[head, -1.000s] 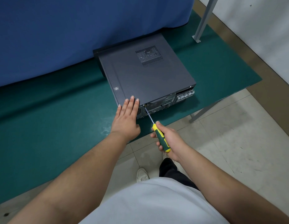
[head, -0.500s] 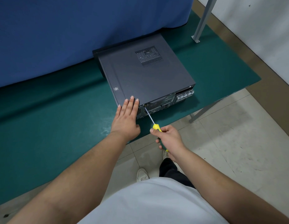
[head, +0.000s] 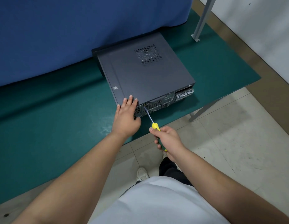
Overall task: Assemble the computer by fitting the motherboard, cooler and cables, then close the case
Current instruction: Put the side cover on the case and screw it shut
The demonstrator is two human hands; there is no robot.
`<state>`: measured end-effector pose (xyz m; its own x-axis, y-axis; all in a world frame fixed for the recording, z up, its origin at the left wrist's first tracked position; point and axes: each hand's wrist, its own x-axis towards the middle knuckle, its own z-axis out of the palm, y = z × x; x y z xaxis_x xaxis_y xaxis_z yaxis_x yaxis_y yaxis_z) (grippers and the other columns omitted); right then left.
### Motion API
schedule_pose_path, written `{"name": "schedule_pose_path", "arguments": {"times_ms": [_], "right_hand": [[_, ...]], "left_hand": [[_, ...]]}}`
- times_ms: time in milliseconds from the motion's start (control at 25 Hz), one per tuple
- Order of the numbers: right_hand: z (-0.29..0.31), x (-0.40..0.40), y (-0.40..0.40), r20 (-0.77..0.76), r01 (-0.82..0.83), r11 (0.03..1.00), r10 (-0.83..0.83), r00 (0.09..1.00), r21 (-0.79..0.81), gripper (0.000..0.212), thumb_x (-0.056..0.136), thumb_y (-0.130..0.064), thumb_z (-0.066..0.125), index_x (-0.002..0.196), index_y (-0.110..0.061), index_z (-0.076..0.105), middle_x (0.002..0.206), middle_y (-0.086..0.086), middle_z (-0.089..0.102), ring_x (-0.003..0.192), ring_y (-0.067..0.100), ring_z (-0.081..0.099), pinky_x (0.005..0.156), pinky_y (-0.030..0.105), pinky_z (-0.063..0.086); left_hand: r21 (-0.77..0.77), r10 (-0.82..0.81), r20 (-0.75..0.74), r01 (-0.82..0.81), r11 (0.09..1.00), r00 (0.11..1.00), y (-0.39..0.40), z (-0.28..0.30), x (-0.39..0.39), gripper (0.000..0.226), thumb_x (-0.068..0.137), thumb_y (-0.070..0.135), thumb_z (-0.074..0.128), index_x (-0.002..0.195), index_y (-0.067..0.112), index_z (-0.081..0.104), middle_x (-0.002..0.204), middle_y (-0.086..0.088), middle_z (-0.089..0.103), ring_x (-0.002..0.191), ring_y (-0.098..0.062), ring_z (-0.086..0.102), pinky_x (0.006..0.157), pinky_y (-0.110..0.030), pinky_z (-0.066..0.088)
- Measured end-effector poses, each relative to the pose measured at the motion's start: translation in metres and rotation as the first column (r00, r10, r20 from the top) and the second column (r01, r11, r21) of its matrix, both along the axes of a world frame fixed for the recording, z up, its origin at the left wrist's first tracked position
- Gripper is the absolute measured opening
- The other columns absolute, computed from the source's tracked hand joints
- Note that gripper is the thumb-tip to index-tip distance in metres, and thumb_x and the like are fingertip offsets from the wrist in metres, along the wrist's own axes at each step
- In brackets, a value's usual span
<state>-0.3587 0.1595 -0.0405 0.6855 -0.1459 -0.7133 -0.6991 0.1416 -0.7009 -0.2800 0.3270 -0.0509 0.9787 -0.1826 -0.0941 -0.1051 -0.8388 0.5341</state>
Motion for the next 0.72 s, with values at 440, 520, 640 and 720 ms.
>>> {"name": "schedule_pose_path", "arguments": {"times_ms": [440,520,640,720], "right_hand": [[0.003,0.003,-0.007,0.055,-0.091,0.996,0.090,0.994,0.015,0.031,0.096,-0.044,0.066,0.098,-0.013,0.064,0.091,0.006,0.070,0.048,0.012,0.059,0.042,0.024,0.045],[-0.001,0.001,-0.006,0.180,-0.150,0.905,0.238,0.954,-0.397,0.031,0.092,-0.040,0.072,0.101,-0.016,0.056,0.093,0.004,0.065,0.057,0.016,0.068,0.047,0.031,0.054],[-0.008,0.000,-0.007,0.091,-0.226,0.654,0.413,0.906,-0.722,0.027,0.093,-0.044,0.067,0.098,-0.019,0.058,0.085,0.002,0.069,0.071,0.023,0.071,0.065,0.041,0.057],[-0.008,0.000,-0.003,0.117,-0.188,0.800,0.306,0.945,-0.570,0.024,0.097,-0.043,0.062,0.093,-0.019,0.062,0.077,0.000,0.072,0.061,0.016,0.070,0.063,0.038,0.056]], "left_hand": [[-0.556,0.034,-0.828,-0.828,0.075,0.559,-0.056,0.025,0.004,0.034,0.103,-0.009,0.045,0.136,0.001,0.048,0.118,-0.019,0.071,0.091,-0.026,0.075,0.071,-0.038,0.065],[-0.544,0.059,-0.833,-0.834,0.095,0.550,-0.055,0.024,0.008,0.032,0.102,-0.010,0.047,0.132,-0.001,0.052,0.117,-0.018,0.072,0.093,-0.026,0.075,0.068,-0.041,0.065],[-0.516,0.109,-0.843,-0.849,0.115,0.527,-0.055,0.022,0.010,0.024,0.100,-0.011,0.051,0.120,0.001,0.057,0.109,-0.016,0.074,0.091,-0.027,0.076,0.067,-0.042,0.064],[-0.505,0.131,-0.846,-0.855,0.117,0.517,-0.055,0.019,0.012,0.022,0.097,-0.012,0.055,0.112,0.004,0.059,0.106,-0.016,0.075,0.091,-0.026,0.076,0.065,-0.041,0.064]]}}
